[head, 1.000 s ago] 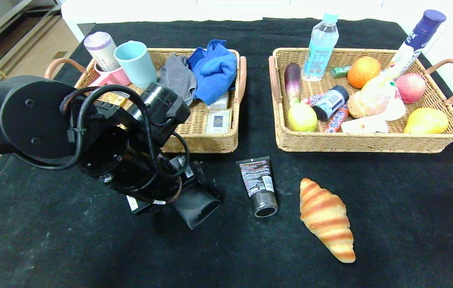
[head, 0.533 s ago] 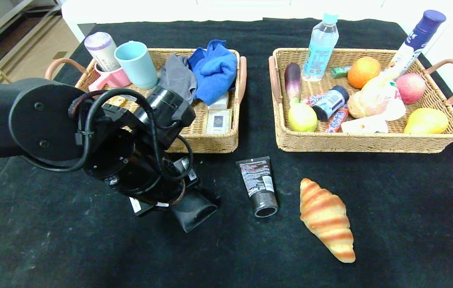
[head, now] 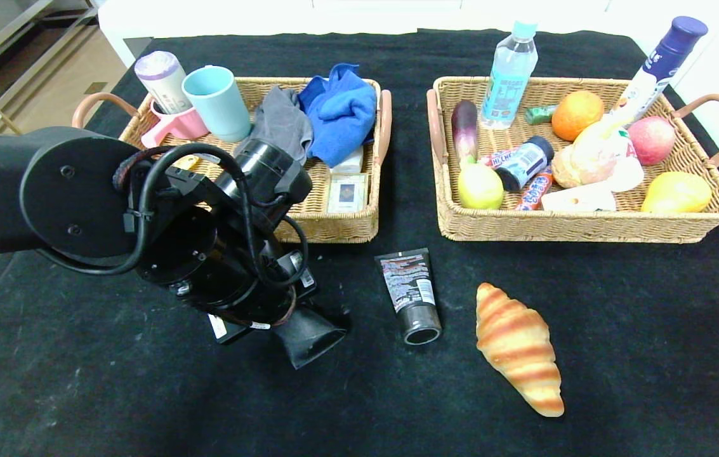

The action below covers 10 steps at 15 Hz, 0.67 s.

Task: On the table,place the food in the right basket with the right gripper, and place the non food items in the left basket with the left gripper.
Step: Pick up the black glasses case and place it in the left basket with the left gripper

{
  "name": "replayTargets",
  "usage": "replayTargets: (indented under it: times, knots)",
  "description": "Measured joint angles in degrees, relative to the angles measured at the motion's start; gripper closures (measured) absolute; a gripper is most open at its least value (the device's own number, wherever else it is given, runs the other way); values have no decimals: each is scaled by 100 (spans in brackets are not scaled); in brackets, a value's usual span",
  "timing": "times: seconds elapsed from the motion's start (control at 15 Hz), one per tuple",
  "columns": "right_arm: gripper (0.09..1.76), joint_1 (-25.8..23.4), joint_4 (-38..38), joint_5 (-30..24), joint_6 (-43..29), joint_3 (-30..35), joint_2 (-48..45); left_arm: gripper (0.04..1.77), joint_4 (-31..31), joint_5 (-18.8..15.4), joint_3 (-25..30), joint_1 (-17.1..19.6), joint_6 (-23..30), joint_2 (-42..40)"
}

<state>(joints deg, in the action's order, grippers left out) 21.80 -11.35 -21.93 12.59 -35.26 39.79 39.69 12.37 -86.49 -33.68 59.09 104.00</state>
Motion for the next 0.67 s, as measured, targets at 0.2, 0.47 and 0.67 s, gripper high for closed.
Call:
replayTargets:
  times: [0.2,0.47,0.67]
  knots:
    - [14,33,-2,-6,2,9,1,98,2,9,0,-2,-2,0]
    - [14,41,5,-9,2,20,0,98,5,7,0,-7,-2,0]
    - [14,44,-2,-15,0,22,1,98,5,9,2,-13,-7,-2]
